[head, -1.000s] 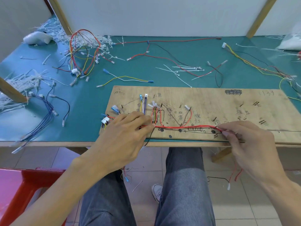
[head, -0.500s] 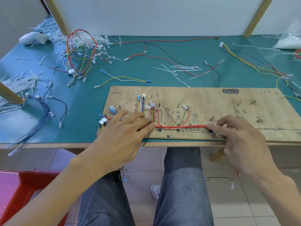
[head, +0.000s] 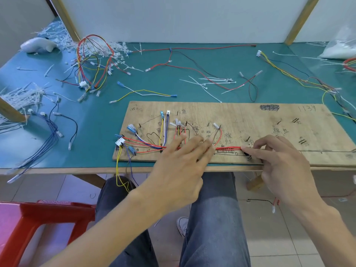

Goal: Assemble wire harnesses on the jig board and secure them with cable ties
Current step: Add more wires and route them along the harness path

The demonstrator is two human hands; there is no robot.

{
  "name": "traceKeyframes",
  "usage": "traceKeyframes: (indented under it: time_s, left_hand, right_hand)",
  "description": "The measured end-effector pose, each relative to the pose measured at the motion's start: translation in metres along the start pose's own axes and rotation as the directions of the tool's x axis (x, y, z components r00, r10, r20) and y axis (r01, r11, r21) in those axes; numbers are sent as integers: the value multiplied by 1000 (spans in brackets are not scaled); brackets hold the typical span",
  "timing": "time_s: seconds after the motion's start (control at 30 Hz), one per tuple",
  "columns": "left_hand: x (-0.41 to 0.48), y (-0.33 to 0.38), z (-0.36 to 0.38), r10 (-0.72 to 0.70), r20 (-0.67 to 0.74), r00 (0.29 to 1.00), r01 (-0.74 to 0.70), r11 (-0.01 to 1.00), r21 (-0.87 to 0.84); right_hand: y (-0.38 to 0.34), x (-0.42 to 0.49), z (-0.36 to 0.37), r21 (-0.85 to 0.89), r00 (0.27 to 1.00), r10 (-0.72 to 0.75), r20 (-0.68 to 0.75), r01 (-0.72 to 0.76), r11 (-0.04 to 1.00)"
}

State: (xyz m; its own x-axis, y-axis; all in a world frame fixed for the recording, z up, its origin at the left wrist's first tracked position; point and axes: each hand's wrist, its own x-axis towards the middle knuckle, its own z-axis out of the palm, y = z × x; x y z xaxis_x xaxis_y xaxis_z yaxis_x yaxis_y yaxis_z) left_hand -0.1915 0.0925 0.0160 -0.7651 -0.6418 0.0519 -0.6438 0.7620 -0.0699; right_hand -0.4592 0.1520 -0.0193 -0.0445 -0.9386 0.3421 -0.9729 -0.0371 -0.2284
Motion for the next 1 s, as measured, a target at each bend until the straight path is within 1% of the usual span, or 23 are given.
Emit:
traceKeyframes:
  time_s: [0.1,0.2,0.33,0.5,0.57,0.7,0.87,0.9,0.93,0.97,1.0]
  left_hand:
    - [1,5,5,-54,16,998,54,998,-10]
    - [-1,7,8,-64,15,998,63,998,17]
    - [-2,10,14,-41,29,999,39,996,78]
    - [-7,15,19,-55,1,998,55,998,42]
    - [-7,19,21,-66,-16,998,67,997,26]
    - [-9,22,16,-97,-78,992,92,993,-67]
    - [-28,20,7,-61,-92,994,50,992,-118]
    - [-34,20,6,-60,-118,991,46,991,-124]
    - [-41,19,6,-69,-174,982,43,988,-147]
    - [-50,17,7,-96,-260,961,43,978,-202]
    - [-59,14,9,-160,-356,921,58,958,-281]
  right_hand:
    - [-4,0,-1,16,1000,14,-6,-14,1000]
    - [-8,2,-2,4,1000,17,-15,-17,1000]
    - [-8,0,-3,-32,999,-24,-33,23,999]
    - [1,-4,-9,-5,994,-99,-42,98,995]
    - [2,-5,-11,23,996,-81,-33,82,996]
    - [0,-8,-11,56,999,-37,-23,38,998]
    - [0,-8,-10,99,999,16,-28,-13,995]
    - [0,-8,-10,101,999,22,-33,-18,995]
    - [-1,-8,-10,99,999,32,-43,-27,995]
    - [-3,-7,-10,97,997,46,-64,-39,995]
    - [-6,-7,-12,99,994,57,-97,-47,994]
